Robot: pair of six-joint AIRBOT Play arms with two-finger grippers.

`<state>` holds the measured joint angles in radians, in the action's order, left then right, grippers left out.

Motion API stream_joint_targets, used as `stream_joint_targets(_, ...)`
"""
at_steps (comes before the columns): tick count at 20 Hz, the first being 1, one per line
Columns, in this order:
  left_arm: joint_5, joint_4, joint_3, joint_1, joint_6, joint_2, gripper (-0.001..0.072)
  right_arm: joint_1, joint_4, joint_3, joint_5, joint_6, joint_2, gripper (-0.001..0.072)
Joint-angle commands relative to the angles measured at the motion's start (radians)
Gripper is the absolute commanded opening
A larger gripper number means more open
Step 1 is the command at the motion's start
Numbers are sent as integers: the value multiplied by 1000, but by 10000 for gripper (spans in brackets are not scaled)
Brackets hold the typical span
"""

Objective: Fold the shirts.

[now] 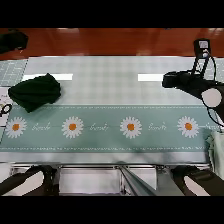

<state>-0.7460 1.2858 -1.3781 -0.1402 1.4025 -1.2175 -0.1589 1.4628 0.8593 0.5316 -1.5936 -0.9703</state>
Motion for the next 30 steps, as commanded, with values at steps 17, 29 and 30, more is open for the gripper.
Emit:
stream_joint_targets(17,-441,313,-127,-73,-11,-601,24,0,89,-3,172,-71,-3,410)
stream_joint_targets(29,-488,-3,-421,62,-56,-80,23,0,84,-3,336,-130,306,404)
stream_joint_targets(30,-489,-4,-453,84,-31,-46,23,0,87,-3,365,-130,328,404)
